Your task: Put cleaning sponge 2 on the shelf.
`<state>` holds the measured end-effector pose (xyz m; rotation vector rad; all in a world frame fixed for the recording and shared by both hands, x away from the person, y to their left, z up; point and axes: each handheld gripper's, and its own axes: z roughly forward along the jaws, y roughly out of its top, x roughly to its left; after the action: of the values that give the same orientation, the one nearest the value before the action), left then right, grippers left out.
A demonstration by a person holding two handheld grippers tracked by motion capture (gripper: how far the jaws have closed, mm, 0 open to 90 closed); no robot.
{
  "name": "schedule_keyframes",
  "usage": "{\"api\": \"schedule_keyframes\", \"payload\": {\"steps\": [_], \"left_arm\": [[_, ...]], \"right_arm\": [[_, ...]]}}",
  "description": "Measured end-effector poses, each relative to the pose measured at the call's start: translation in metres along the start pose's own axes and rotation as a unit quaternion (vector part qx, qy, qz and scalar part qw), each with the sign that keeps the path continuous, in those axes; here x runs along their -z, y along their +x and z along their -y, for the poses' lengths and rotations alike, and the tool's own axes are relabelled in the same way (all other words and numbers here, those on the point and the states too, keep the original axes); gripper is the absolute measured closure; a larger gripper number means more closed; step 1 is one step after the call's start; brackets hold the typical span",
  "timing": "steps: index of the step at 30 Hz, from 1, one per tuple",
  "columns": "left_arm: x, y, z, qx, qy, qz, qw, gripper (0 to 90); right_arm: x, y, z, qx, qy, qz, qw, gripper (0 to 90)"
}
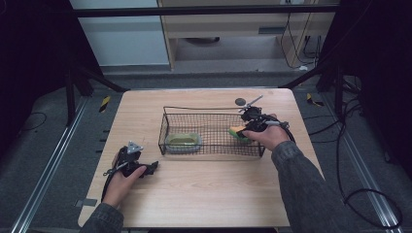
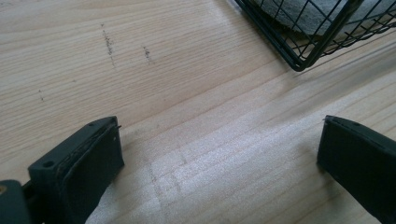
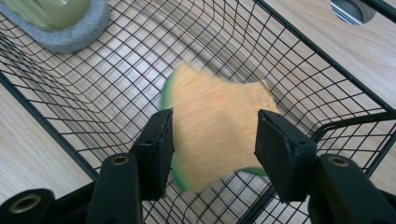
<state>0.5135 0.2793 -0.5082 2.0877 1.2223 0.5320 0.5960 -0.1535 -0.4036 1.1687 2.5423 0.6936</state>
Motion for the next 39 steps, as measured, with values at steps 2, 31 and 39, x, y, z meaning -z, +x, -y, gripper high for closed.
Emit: {"api": "schedule_keyframes", "payload": {"steps": [2,31,39], "left_arm": [[0.0,0.0,0.0,0.002,-0.001,0.0,1.0,0.0],[0.0,0.0,0.0,0.0,0.0,0.0,1.0,0.0],[0.0,0.0,0.0,0.002,-0.002,0.0,1.0,0.0]], "right_arm": [[0.002,0.001,0.0,0.004,-0.004,0.0,1.0,46.0],[0.054,-0.015,0.043,-0.074,-0.124,0.083,0.986,6.5],[0.07,-0.024,0.083,-0.101,-0.147,0.111,0.9777,20.7]]}}
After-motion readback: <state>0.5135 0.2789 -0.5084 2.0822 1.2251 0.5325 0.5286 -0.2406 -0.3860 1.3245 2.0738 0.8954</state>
